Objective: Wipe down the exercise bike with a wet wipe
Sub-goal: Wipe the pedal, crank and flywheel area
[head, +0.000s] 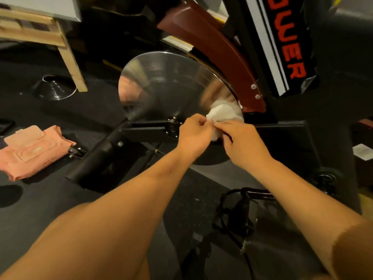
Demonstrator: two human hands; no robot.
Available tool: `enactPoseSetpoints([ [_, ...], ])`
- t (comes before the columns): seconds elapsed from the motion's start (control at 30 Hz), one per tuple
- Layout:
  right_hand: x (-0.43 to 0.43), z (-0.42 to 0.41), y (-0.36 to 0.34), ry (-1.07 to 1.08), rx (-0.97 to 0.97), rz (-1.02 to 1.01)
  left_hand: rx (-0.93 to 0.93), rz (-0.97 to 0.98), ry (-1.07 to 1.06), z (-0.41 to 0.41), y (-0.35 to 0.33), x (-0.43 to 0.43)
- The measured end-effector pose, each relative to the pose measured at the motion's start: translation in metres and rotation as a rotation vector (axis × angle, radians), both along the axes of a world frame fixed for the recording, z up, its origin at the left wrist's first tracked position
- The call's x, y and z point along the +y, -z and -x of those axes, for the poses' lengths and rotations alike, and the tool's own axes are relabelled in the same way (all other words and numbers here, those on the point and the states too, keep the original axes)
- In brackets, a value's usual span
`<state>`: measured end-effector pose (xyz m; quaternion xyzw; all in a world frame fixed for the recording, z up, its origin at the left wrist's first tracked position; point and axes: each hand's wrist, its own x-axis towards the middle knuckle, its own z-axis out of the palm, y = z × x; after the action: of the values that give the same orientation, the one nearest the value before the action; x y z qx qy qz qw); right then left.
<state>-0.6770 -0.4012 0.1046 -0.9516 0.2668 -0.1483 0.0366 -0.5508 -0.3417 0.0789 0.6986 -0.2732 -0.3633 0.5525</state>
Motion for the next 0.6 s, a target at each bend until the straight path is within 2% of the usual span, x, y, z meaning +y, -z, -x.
enactPoseSetpoints([
  [0.07, -0.003, 0.005, -0.006, -0.152, 0.226, 0.000, 0.378, 0.029, -0.038, 0.006, 0.007, -0.002],
  [0.1, -0.005, 0.010, -0.008, -0.249, 0.350, 0.060, 0.491, 0.035, -0.078, 0.008, 0.013, -0.002],
  [0.17, -0.013, 0.026, -0.015, -0.377, 0.487, 0.230, 0.497, -0.021, -0.296, 0.003, 0.031, -0.007],
  [0.23, -0.024, 0.041, -0.032, -0.429, 0.518, 0.381, 0.435, -0.090, -0.591, -0.006, 0.049, -0.015],
  [0.3, -0.037, 0.051, -0.047, -0.483, 0.559, 0.495, 0.456, -0.093, -0.759, 0.002, 0.044, -0.016],
  [0.37, -0.051, 0.057, -0.051, -0.524, 0.636, 0.571, 0.386, -0.060, -0.697, 0.036, 0.031, -0.026],
  [0.47, -0.067, 0.066, -0.040, -0.559, 0.714, 0.622, 0.308, 0.039, -0.306, 0.112, 0.010, -0.026],
  [0.5, -0.070, 0.067, -0.038, -0.582, 0.715, 0.643, 0.275, 0.025, -0.240, 0.117, 0.012, -0.027],
  [0.53, -0.072, 0.067, -0.039, -0.610, 0.705, 0.668, 0.251, -0.031, -0.249, 0.104, 0.015, -0.029],
  [0.6, -0.071, 0.066, -0.040, -0.660, 0.708, 0.717, 0.237, -0.229, -0.399, 0.061, 0.030, -0.038],
])
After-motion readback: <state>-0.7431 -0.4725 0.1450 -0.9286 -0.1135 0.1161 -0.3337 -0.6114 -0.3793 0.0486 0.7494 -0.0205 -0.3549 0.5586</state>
